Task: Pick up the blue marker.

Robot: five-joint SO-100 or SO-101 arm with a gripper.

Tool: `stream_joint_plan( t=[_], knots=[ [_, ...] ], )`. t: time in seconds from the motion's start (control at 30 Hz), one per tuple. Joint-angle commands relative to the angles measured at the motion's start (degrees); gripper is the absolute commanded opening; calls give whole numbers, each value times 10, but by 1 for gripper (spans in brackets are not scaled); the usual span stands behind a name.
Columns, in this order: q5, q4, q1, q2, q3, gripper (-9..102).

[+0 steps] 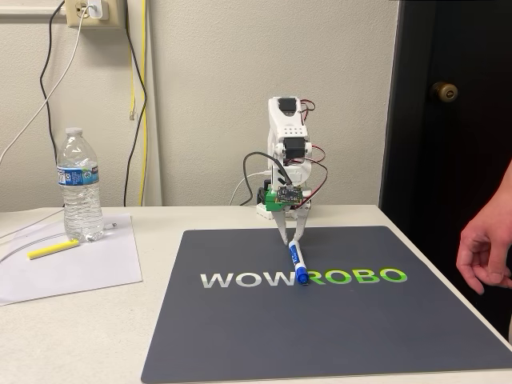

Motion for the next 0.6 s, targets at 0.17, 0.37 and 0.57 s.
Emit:
stream_joint_plan(
  t=[0.17, 0.37, 0.57],
  knots=[
    [3, -1, -1, 61, -4, 4],
    [-1, 10, 5, 112, -4, 4],
    [-23, 25, 25, 163, -7, 4]
  ],
)
